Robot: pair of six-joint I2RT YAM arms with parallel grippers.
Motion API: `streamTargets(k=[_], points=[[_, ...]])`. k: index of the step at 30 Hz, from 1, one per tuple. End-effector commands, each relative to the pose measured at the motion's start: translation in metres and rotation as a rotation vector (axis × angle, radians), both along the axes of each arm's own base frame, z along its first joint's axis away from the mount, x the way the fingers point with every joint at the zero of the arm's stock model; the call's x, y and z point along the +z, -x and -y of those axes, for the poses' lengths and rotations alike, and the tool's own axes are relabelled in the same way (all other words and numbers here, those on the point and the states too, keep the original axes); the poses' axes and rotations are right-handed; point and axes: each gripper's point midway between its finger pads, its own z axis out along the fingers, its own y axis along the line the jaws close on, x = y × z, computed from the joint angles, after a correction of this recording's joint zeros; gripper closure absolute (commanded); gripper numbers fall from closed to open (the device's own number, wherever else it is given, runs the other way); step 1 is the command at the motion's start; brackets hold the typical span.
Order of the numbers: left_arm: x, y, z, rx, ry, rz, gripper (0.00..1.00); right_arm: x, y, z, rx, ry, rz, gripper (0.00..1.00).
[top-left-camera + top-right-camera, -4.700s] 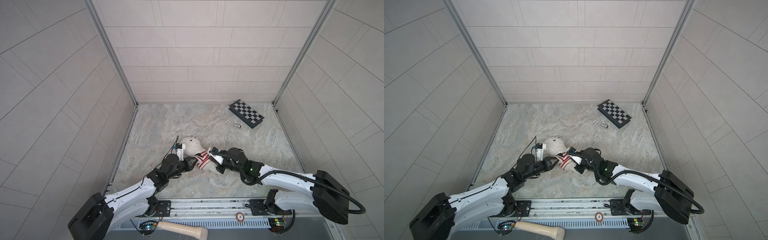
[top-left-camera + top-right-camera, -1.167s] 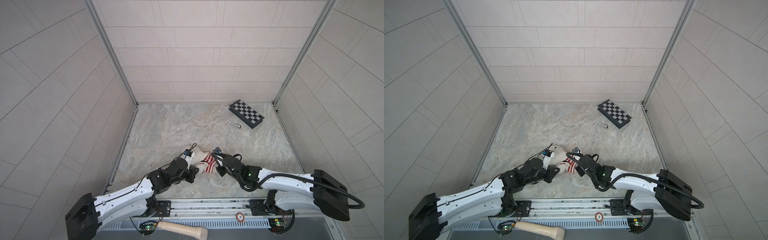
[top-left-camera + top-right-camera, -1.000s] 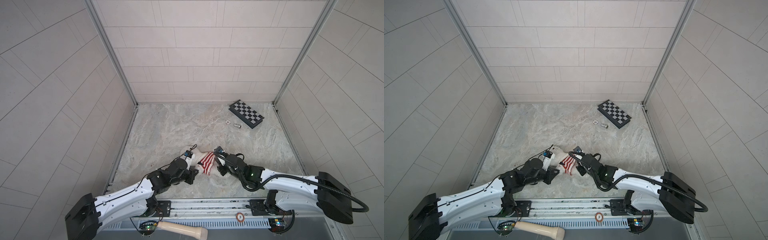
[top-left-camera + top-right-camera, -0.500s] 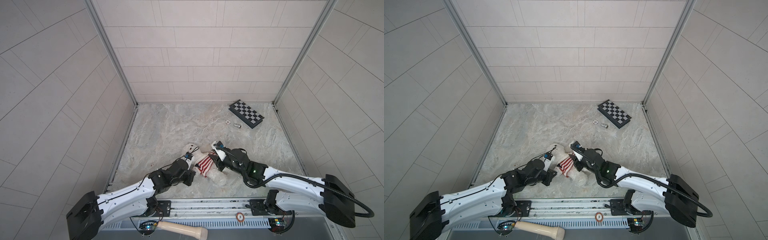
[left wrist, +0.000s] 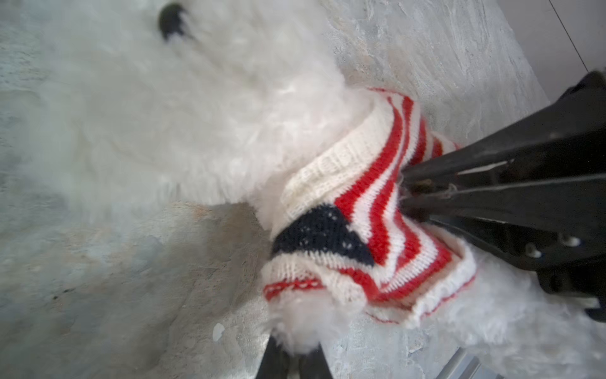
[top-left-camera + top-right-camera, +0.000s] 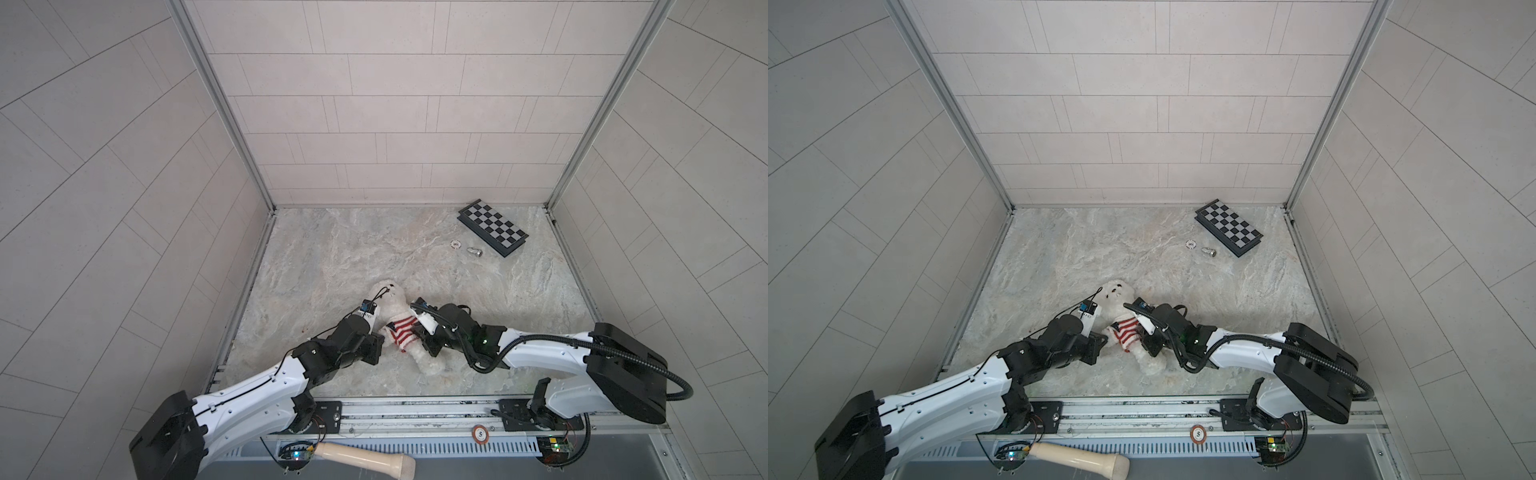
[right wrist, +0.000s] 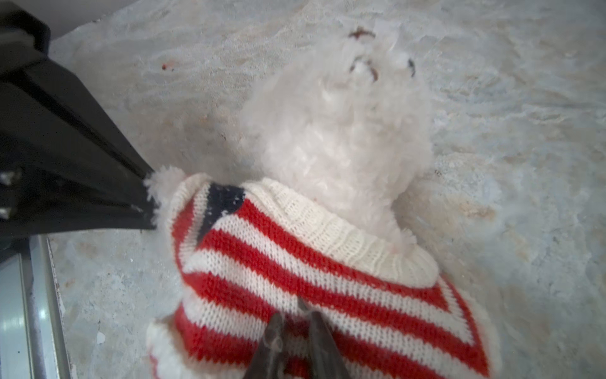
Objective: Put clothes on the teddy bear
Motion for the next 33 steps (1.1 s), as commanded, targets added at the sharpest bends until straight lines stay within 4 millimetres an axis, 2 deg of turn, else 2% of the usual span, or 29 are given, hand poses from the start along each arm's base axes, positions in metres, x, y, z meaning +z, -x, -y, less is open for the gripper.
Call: streamTargets(k=[1,5,8,10,12,14,16,18,21,23,27,28,30,32,33], points=[[-0.015,-0.002,-0.015,0.047,-0.018,-0.027,1.00,-0.007,0.005,0.007,-0.010,0.026,-0.019,0.81],[-0.016,-0.009,-0.023,0.092,0.014,-0.035,1.00,-0.013,0.010,0.010,-0.026,0.025,-0.053,0.82],[-0.001,-0.014,-0.012,0.034,0.038,0.008,1.00,-0.006,0.016,0.004,-0.008,-0.015,-0.051,0.79],[0.012,-0.016,-0.001,-0.027,0.047,0.047,1.00,0.014,0.017,-0.003,-0.001,-0.066,-0.040,0.75],[0.020,-0.019,0.001,-0.057,0.015,0.079,1.00,0.040,0.013,-0.003,-0.019,-0.128,-0.004,0.69],[0.023,-0.023,-0.001,-0.073,-0.033,0.099,1.00,0.062,-0.002,0.012,-0.114,-0.175,0.021,0.63],[0.020,-0.029,-0.005,-0.071,-0.095,0.105,1.00,0.069,-0.021,0.036,-0.211,-0.219,-0.008,0.59],[0.015,-0.033,-0.007,-0.060,-0.125,0.086,1.00,0.064,-0.036,0.057,-0.285,-0.232,-0.050,0.57],[0.007,-0.037,-0.004,-0.038,-0.110,0.048,1.00,0.041,-0.045,0.079,-0.363,-0.168,-0.113,0.57],[0.003,-0.040,-0.003,-0.008,-0.072,0.000,1.00,0.032,-0.047,0.077,-0.368,-0.164,-0.143,0.57],[0.001,-0.051,-0.015,0.069,-0.049,-0.036,1.00,0.013,-0.047,0.056,-0.317,-0.177,-0.218,0.58],[0.003,-0.054,-0.018,0.083,-0.054,-0.035,0.91,0.008,-0.046,0.052,-0.312,-0.177,-0.236,0.59],[0.012,-0.059,-0.021,0.099,-0.060,-0.026,0.67,0.000,-0.044,0.042,-0.297,-0.189,-0.270,0.61],[0.021,-0.060,-0.027,0.111,-0.080,-0.012,0.54,-0.002,-0.038,0.031,-0.274,-0.199,-0.281,0.62],[0.026,-0.059,-0.031,0.116,-0.098,-0.003,0.51,-0.003,-0.035,0.024,-0.260,-0.206,-0.287,0.62]])
